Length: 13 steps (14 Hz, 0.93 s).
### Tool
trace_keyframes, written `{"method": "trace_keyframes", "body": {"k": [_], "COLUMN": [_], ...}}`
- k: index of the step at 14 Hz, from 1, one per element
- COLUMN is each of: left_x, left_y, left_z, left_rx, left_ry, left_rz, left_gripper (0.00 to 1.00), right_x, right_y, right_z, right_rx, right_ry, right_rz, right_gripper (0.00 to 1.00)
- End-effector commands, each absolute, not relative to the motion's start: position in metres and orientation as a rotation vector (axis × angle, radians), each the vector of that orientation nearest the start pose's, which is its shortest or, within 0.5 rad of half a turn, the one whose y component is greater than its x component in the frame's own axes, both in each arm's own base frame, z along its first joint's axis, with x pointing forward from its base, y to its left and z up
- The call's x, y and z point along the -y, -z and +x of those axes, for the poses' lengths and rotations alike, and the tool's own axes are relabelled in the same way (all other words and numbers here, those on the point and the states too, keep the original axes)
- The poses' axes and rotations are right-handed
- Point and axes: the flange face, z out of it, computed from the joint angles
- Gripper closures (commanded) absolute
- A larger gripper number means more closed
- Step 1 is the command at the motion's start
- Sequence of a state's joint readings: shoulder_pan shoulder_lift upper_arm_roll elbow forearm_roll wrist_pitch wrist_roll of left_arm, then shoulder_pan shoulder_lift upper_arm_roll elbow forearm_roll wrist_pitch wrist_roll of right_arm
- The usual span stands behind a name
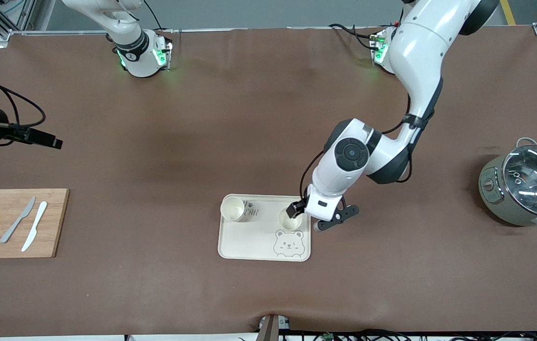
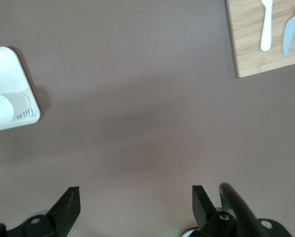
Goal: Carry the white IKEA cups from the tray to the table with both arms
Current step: 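Reach the left gripper down to the cup nearest the bear face, then grasp the cup with the left gripper while the right gripper reaches the other cup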
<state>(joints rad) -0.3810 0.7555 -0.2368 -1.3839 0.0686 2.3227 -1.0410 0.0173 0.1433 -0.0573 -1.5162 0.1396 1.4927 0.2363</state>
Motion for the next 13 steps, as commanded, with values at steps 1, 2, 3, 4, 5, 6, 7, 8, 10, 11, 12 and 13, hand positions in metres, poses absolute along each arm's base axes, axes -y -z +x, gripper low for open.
{"method": "trace_keyframes", "body": {"k": [1,2,3,4,5,6,7,8,10,11,12,13], "left_x": [0.406,0.406,0.406,0.408,0.413,0.415,0.414,0.415,0.409,0.406,0.4,0.391], "left_y": [-0.267,-0.257,-0.246,-0.238,-0.231,-0.23,-0.229,-0.23,-0.24,-0.255,-0.27,-0.283], "left_z": [0.639,0.639,0.639,0.64,0.636,0.635,0.635,0.635,0.64,0.644,0.648,0.652], "left_rx": [0.769,0.767,0.77,0.777,0.785,0.769,0.77,0.785,0.773,0.773,0.78,0.79], "left_ry": [0.104,0.1,0.103,0.108,0.104,0.109,0.107,0.101,0.135,0.163,0.183,0.189], "left_rz": [-3.256,-3.258,-3.262,-3.268,-3.272,-3.273,-3.272,-3.273,-3.274,-3.28,-3.279,-3.268], "left_gripper": [0.33,0.38,0.45,0.53,0.63,0.75,0.9,1.0,1.0,1.0,1.0,1.0], "right_x": [-0.022,-0.03,-0.035,-0.039,-0.044,-0.052,-0.062,-0.078,-0.113,-0.127,-0.137,-0.149], "right_y": [-0.551,-0.544,-0.539,-0.53,-0.519,-0.507,-0.496,-0.488,-0.471,-0.461,-0.452,-0.443], "right_z": [0.589,0.592,0.595,0.6,0.605,0.611,0.617,0.622,0.629,0.632,0.635,0.638], "right_rx": [-0.584,-0.605,-0.616,-0.644,-0.689,-0.723,-0.747,-0.787,-0.888,-0.89,-0.896,-0.908], "right_ry": [-0.244,-0.241,-0.23,-0.233,-0.242,-0.263,-0.269,-0.258,-0.245,-0.246,-0.243,-0.24], "right_rz": [-2.936,-2.924,-2.921,-2.911,-2.869,-2.832,-2.819,-2.807,-2.778,-2.774,-2.77,-2.765], "right_gripper": [0.0,0.0,0.0,0.0,0.0,0.0,0.0,0.0,0.0,0.0,0.0,0.0]}}
